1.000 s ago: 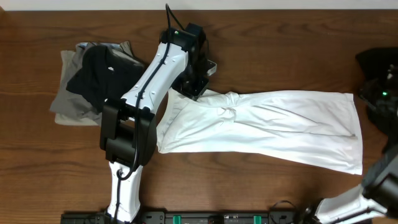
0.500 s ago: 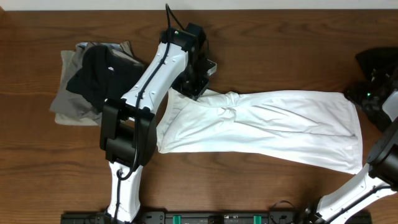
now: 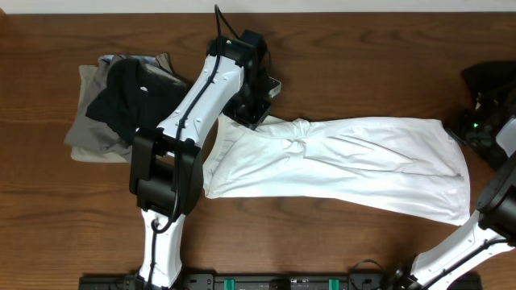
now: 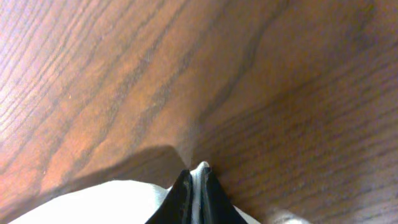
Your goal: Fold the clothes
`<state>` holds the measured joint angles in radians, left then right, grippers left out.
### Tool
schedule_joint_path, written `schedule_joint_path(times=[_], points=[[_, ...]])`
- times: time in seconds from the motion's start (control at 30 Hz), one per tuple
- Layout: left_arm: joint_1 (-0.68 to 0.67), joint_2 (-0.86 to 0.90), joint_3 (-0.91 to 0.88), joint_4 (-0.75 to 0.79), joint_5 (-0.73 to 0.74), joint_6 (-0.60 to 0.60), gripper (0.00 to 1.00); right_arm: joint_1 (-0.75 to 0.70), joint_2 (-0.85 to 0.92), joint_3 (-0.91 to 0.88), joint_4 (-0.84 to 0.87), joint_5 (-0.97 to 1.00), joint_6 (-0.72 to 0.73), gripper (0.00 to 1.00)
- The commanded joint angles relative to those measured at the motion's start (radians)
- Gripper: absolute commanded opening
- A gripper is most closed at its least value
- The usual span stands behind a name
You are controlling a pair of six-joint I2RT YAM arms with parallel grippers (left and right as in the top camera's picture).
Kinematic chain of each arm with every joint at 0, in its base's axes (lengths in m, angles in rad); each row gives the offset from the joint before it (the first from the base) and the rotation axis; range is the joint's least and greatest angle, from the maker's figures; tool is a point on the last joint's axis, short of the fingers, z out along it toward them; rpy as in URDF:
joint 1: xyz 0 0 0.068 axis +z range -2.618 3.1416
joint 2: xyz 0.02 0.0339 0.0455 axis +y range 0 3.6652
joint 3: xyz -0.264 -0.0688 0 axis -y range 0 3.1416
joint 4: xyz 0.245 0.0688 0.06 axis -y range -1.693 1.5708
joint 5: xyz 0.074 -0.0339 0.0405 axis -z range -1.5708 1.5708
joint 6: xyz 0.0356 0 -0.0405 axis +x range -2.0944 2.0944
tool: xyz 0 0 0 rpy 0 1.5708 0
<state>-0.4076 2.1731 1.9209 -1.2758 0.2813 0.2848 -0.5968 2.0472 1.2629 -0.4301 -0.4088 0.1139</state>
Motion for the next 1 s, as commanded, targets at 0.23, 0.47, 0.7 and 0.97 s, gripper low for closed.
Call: schedule_joint_path(times=[0.23,0.47,0.7,0.97], points=[[0.002,-0.022,-0.003,-0.005,-0.006,-0.013,0.06,-0.074,-0.253,-0.007,-0.034,-0.010,0.010,0.03],[0.002,-0.022,-0.003,-0.023,-0.005,-0.013,0.06,-0.087,-0.359,-0.007,-0.192,0.095,0.024,0.05],[0.002,-0.022,-0.006,-0.116,-0.005,-0.045,0.06,-0.087,-0.359,-0.007,-0.333,0.149,0.039,0.05],[0.001,-0.022,-0.109,-0.132,-0.002,-0.075,0.06,-0.087,-0.359,-0.007,-0.457,0.329,0.069,0.10]])
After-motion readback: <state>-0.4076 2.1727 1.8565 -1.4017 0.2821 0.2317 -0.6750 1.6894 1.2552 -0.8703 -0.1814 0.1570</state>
